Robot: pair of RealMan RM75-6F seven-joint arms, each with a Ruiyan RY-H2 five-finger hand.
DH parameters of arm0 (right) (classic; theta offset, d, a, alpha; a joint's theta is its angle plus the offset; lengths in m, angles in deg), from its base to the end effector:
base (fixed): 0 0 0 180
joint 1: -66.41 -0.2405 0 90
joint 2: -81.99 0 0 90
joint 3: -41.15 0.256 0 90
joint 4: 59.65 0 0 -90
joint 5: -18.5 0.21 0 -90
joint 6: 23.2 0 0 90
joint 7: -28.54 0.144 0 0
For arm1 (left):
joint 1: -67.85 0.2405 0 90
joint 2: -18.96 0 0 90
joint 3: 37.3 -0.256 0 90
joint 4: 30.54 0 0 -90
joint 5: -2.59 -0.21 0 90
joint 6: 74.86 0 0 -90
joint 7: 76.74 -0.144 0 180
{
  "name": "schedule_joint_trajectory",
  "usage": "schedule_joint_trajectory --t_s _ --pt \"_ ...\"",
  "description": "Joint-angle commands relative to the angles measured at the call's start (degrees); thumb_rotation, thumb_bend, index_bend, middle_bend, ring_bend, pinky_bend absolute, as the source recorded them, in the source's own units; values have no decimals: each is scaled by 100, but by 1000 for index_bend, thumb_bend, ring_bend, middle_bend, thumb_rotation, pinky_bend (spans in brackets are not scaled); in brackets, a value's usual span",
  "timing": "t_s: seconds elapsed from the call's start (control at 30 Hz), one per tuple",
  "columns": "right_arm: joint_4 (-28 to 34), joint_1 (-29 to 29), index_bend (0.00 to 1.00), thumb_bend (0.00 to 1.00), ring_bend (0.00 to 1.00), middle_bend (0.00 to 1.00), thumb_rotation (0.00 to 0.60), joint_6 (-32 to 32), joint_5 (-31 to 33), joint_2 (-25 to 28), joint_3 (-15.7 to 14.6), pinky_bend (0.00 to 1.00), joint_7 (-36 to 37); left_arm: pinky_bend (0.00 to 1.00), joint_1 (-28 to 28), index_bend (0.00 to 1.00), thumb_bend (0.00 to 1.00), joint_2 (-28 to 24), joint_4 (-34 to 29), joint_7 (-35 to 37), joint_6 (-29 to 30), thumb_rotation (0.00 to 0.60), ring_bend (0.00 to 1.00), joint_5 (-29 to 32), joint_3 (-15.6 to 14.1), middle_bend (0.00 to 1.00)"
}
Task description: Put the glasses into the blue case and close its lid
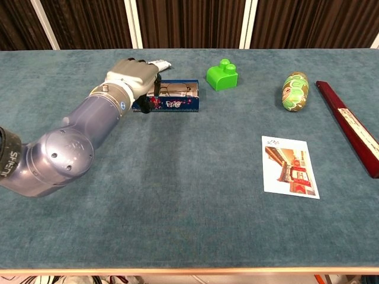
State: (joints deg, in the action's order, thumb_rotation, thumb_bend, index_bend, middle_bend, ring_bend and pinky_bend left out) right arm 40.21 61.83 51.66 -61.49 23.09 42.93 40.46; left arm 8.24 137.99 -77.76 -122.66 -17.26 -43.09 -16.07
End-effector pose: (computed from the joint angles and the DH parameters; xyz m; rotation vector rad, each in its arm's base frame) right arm -0.3166 -0.1703 0.1544 1.2835 -1.2892 0.9103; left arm -0.0820 0.4097 -0.1058 -1.6768 -0.6833 -0.6689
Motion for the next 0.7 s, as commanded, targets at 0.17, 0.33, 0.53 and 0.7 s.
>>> schedule_joint_trajectory --t_s 0.17,0.33,0.53,0.7 --pt "3 -7 18 132 34 0 600 -19 12 6 1 178 -12 51 67 440 384 -1 -60 49 4 600 35 -64 -28 107" --pt "4 -7 18 131 34 0 600 -15 12 6 4 178 -9 51 81 470 384 8 -68 41 34 600 34 -92 -12 116" --pt "4 -12 18 131 34 0 600 -26 11 5 3 177 -11 51 77 493 384 20 -71 61 92 600 35 -153 19 125" --pt "8 -15 18 131 34 0 600 -40 25 12 5 177 -4 51 83 525 384 28 -75 37 128 600 35 -178 36 144"
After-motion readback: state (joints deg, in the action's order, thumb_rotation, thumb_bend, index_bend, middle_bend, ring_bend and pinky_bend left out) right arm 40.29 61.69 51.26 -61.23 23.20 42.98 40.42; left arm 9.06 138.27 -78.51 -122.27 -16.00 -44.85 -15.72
